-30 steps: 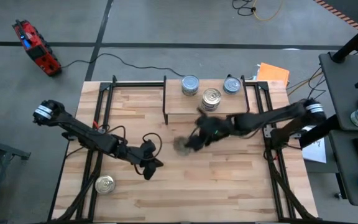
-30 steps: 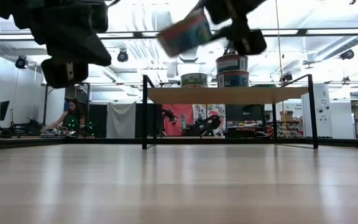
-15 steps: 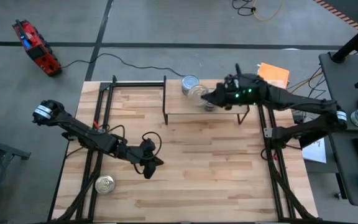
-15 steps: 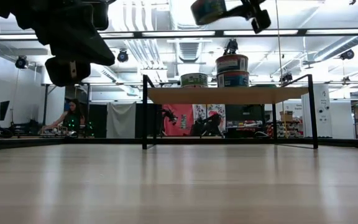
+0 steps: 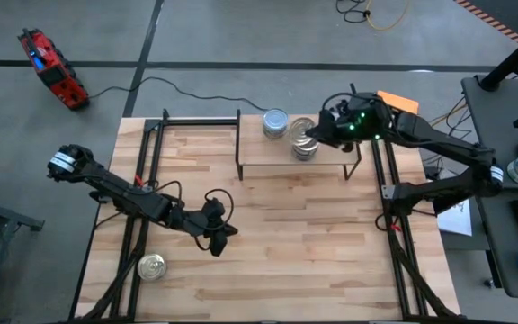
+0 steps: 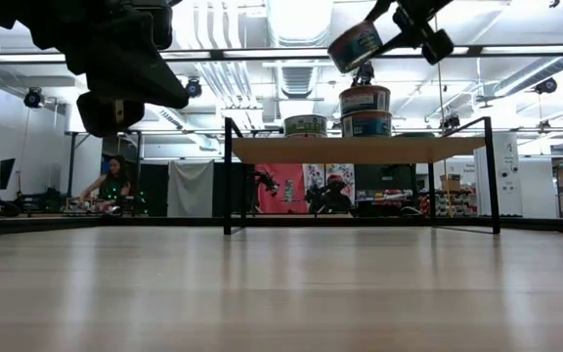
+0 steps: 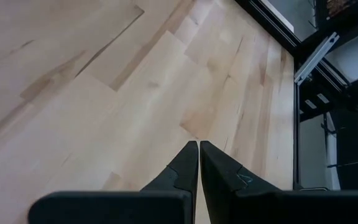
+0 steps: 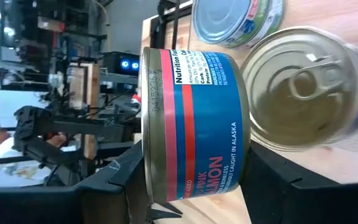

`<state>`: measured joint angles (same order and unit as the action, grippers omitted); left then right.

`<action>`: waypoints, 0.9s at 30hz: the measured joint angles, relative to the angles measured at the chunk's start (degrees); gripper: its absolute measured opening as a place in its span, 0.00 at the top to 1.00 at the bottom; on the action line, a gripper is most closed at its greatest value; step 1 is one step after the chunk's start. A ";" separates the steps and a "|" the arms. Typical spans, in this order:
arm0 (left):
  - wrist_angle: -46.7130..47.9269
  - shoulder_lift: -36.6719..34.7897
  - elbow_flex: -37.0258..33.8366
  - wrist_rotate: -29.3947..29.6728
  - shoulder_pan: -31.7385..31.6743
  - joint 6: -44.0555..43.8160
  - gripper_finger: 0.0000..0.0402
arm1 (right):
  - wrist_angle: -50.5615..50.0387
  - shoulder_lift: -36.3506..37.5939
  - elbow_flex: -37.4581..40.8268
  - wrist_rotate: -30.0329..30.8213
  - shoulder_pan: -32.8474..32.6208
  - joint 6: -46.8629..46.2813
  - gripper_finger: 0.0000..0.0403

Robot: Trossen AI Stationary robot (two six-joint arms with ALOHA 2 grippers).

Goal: Stack canned seafood by type on shelf
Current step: Stack the blue-pink tuna can on top of the other blue-pink tuna cans

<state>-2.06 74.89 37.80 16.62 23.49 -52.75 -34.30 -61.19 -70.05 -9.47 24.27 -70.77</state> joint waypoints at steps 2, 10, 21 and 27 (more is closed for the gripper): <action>0.03 0.00 0.00 0.00 0.00 -0.02 1.00 | -3.76 0.00 -1.95 -0.11 1.22 1.13 0.54; 0.02 0.00 0.00 0.31 -0.07 -0.01 1.00 | -14.19 -0.68 -7.22 0.67 3.26 4.47 0.54; 0.01 0.00 0.00 1.05 -0.15 -0.02 1.00 | -14.26 -4.70 -6.37 0.46 3.41 4.83 0.54; 0.01 0.00 0.00 1.05 -0.13 -0.25 1.00 | -13.65 -5.57 -6.39 0.44 3.41 5.41 0.54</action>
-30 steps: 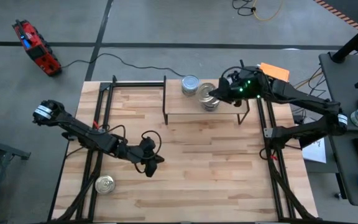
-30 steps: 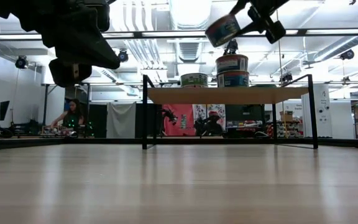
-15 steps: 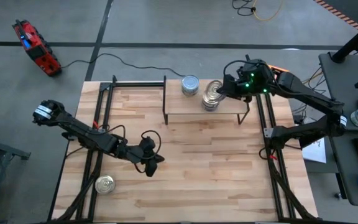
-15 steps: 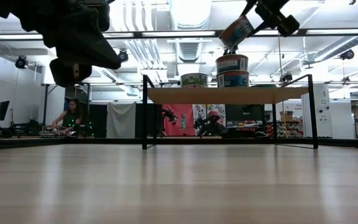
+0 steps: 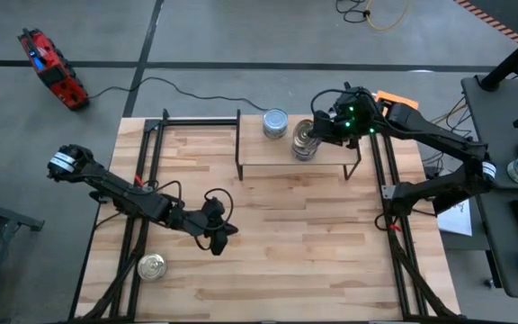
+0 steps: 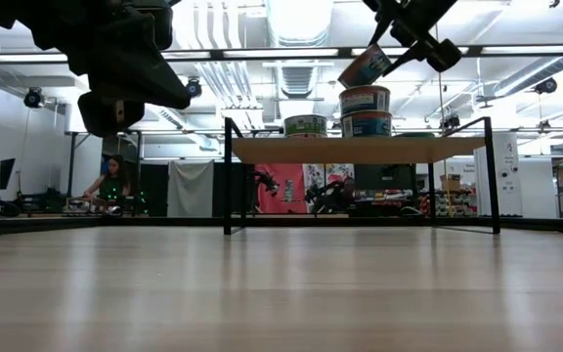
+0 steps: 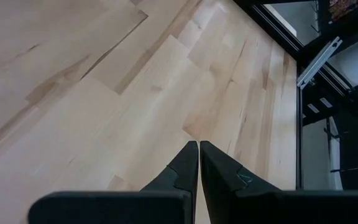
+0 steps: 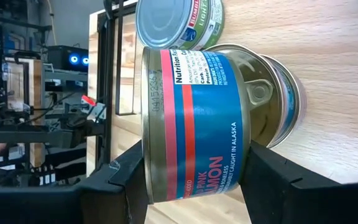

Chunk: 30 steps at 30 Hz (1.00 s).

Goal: Stack canned seafood by type on shelf
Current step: Stack the blue-pink tuna can on top of the other blue-pink tuna cans

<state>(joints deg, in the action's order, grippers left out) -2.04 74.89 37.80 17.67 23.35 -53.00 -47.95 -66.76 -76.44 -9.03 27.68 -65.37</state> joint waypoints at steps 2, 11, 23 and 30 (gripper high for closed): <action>-0.02 0.00 0.00 0.00 0.00 0.01 1.00 | 0.29 -0.02 0.02 0.01 0.00 0.05 0.54; -0.01 0.00 0.00 -0.01 0.00 0.01 1.00 | 0.50 -0.04 0.05 0.07 0.00 -0.09 0.33; 0.00 0.00 0.00 0.17 0.00 0.28 1.00 | 0.72 -0.04 0.07 0.20 0.11 -1.54 0.35; 0.00 0.00 0.00 1.31 0.00 0.65 1.00 | 0.70 -0.11 0.09 0.25 0.55 -1.72 0.36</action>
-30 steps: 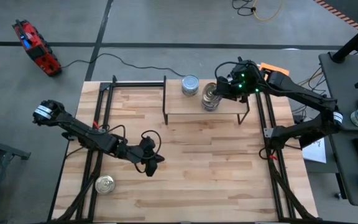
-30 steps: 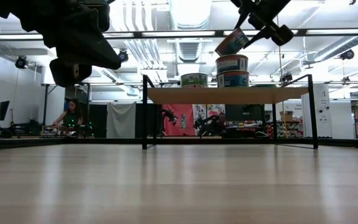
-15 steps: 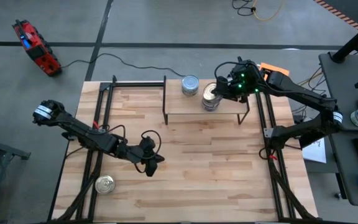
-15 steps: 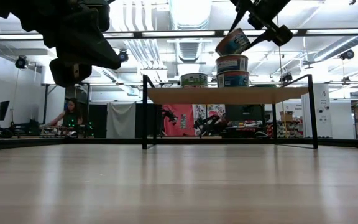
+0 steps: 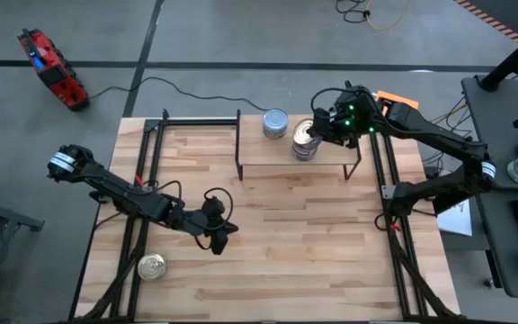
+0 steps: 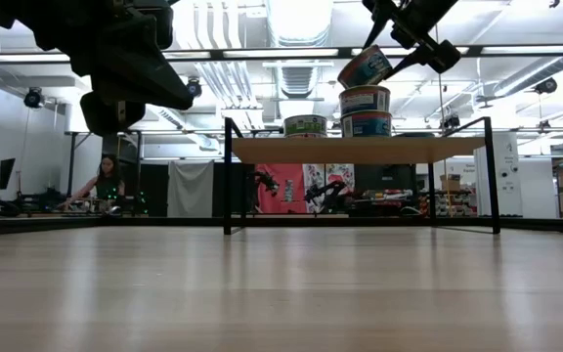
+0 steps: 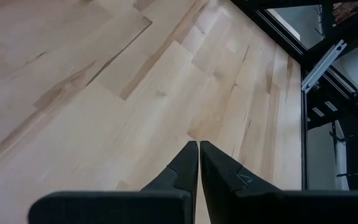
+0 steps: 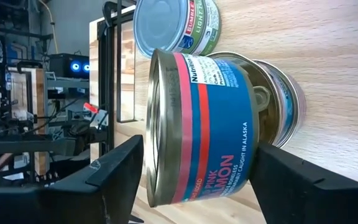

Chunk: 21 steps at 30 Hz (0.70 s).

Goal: Stack canned seafood by type on shelf
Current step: Stack the blue-pink tuna can on top of the other blue-pink tuna cans

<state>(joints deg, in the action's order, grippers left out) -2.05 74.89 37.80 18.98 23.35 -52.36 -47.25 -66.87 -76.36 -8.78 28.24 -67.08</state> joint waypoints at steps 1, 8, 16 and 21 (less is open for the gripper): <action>0.00 0.00 0.00 0.00 0.00 0.00 1.00 | 0.00 0.00 0.00 0.00 0.17 0.00 0.35; -0.02 0.00 0.00 0.01 0.00 0.00 1.00 | -0.02 0.00 0.00 0.22 0.68 0.04 0.29; -0.02 0.00 0.00 0.02 0.00 0.00 1.00 | -0.02 0.00 0.00 0.52 0.69 0.03 0.26; -0.02 0.00 0.00 0.02 0.00 0.00 1.00 | -0.04 0.00 0.00 1.29 0.69 0.15 0.28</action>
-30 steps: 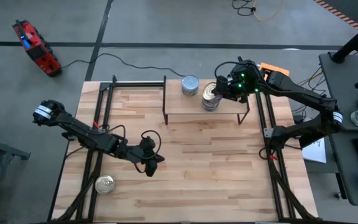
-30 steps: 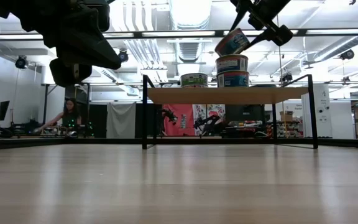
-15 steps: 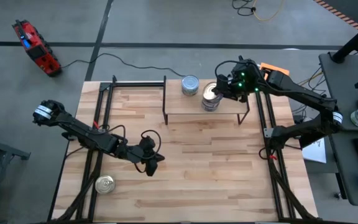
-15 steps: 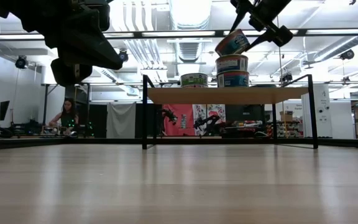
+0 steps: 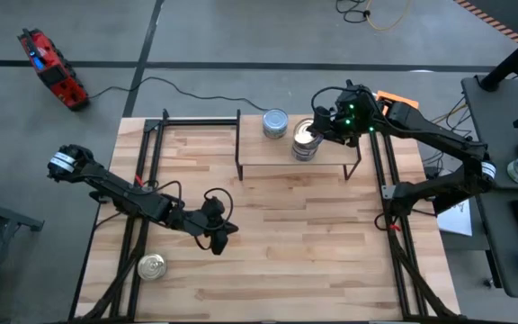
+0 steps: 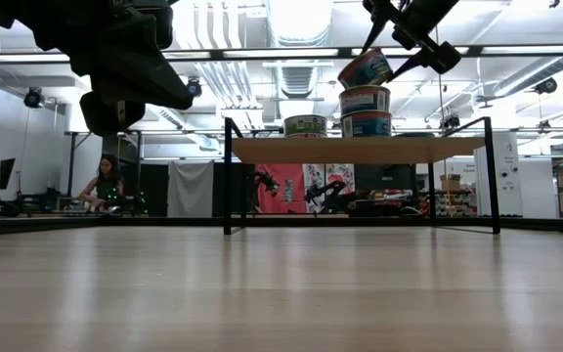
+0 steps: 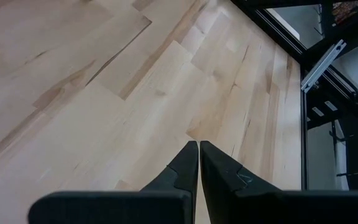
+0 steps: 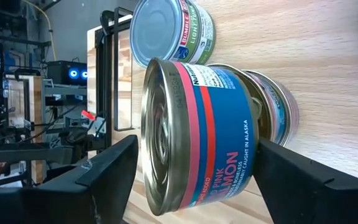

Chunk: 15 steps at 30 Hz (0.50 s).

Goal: Stack canned seafood by type on shelf
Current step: Stack the blue-pink tuna can on top of the other blue-pink tuna cans

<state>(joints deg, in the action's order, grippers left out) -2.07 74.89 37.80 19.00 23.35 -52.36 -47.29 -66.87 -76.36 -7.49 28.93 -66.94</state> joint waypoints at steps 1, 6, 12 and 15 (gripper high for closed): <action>0.00 0.00 0.00 0.00 0.00 0.00 1.00 | 0.00 0.00 0.00 -0.02 0.00 -0.02 0.28; 0.02 0.00 0.00 0.00 0.00 0.00 1.00 | 0.00 0.00 0.00 -0.02 -0.02 -0.05 0.29; 0.00 0.00 0.00 0.09 0.00 0.02 1.00 | -1.04 -0.22 0.04 0.22 -0.03 0.04 0.26; 0.00 0.00 0.00 0.11 0.00 0.02 1.00 | -0.90 -0.22 0.04 1.40 -0.02 0.52 0.25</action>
<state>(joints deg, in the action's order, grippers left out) -2.07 74.89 37.80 19.11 23.35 -52.34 -48.19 -67.09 -76.31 -6.08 28.91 -66.42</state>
